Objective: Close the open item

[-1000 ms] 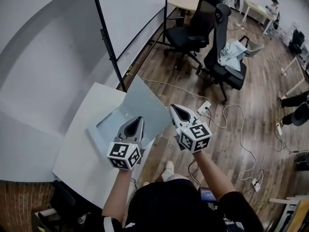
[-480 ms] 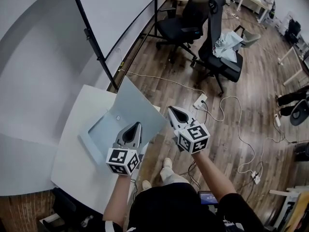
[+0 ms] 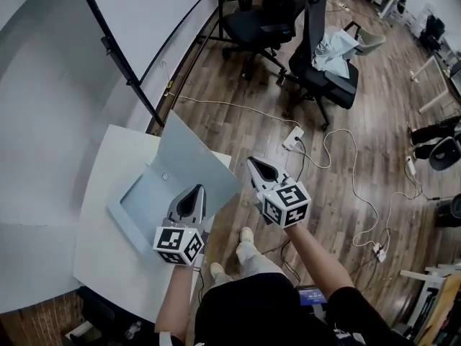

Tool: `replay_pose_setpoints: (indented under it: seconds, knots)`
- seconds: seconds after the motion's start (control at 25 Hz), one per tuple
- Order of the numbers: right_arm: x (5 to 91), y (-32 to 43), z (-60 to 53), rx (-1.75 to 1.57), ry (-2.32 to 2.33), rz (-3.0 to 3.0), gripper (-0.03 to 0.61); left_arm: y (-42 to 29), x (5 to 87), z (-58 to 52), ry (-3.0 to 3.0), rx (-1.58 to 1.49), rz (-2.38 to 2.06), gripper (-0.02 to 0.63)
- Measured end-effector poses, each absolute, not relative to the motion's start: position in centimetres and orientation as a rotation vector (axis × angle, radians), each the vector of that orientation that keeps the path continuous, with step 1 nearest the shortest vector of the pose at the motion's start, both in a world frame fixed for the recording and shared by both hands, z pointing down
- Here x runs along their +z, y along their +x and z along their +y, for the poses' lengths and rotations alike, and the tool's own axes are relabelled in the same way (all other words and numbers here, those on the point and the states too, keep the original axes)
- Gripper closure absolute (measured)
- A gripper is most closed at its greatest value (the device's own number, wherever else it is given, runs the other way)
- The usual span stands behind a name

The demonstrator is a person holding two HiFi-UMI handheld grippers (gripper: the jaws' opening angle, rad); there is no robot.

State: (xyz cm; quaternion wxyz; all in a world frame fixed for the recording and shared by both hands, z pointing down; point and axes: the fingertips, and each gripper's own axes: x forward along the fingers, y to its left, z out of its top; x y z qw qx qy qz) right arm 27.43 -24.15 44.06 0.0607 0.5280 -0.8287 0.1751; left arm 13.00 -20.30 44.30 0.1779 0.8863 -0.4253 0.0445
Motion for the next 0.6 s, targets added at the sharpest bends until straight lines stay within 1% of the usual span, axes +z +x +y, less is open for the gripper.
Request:
replay_pose_setpoints:
  seconds: [0.6]
  knots:
    - [48.6,27.3,-25.5,0.620,1.537,-2.472,0.540,13.2,47.0,-22.4,2.457,0.139,-1.215,0.600]
